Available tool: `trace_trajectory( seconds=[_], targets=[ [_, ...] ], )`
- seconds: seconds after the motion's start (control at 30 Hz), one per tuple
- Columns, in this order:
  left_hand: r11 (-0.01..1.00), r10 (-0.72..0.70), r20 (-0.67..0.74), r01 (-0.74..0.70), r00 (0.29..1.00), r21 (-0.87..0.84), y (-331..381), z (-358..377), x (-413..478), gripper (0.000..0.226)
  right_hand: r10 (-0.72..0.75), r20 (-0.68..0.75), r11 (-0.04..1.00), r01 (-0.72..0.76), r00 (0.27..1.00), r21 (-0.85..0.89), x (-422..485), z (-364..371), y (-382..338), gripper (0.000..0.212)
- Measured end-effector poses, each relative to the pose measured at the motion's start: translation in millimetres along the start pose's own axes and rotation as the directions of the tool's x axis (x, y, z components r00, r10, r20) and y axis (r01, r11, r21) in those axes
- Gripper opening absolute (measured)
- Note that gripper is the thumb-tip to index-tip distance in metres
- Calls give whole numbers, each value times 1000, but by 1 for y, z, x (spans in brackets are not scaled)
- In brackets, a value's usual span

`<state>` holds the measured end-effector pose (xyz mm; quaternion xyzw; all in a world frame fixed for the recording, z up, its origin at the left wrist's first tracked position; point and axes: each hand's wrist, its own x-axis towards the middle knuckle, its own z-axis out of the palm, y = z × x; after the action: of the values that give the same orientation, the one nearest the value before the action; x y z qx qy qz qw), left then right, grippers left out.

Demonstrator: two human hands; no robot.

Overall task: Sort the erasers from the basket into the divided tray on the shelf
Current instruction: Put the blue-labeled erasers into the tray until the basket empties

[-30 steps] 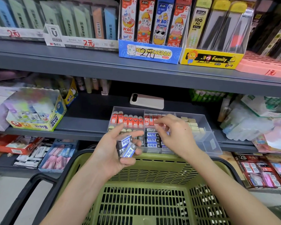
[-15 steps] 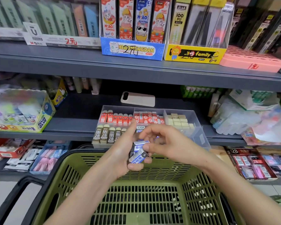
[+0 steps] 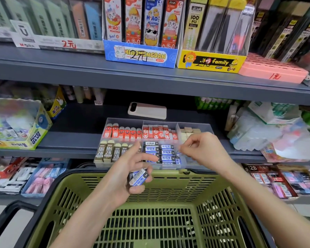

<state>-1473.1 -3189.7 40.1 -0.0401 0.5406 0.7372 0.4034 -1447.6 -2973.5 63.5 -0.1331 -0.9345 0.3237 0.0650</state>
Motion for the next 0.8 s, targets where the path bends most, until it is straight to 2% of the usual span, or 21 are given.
trace_trajectory(
  seconds=[0.13, 0.3, 0.4, 0.47, 0.57, 0.7, 0.8],
  targets=[
    [999, 2, -15, -3, 1000, -43, -1, -4, -1, 60, -7, -47, 999, 6, 999, -32, -7, 18, -1, 26],
    [996, 19, -24, -21, 1000, -87, 0, -9, -1, 57, -117, -69, 991, 111, 991, -79, -16, 29, 4, 24],
    [995, 17, -32, -20, 999, -97, 0, -10, -3, 59, -216, -68, 950, 194, 974, -247, -20, 29, 10, 26],
    [995, 18, -29, -21, 999, -98, 0, -11, -3, 59, -216, -74, 918, 176, 974, -356, -18, 27, 12, 30],
    [996, 24, -22, -26, 999, -90, 1, -13, -4, 59, -191, -13, 861, 162, 981, -483, -14, 24, 14, 34],
    [995, 26, -26, -28, 999, -95, 1, -14, -5, 59, -212, 61, 872, 217, 975, -438, 3, 13, 10, 22],
    [996, 27, -29, -29, 999, -88, 2, -13, -5, 59, -179, 229, 777, 281, 957, -564, 18, 5, 4, 29]
  ],
)
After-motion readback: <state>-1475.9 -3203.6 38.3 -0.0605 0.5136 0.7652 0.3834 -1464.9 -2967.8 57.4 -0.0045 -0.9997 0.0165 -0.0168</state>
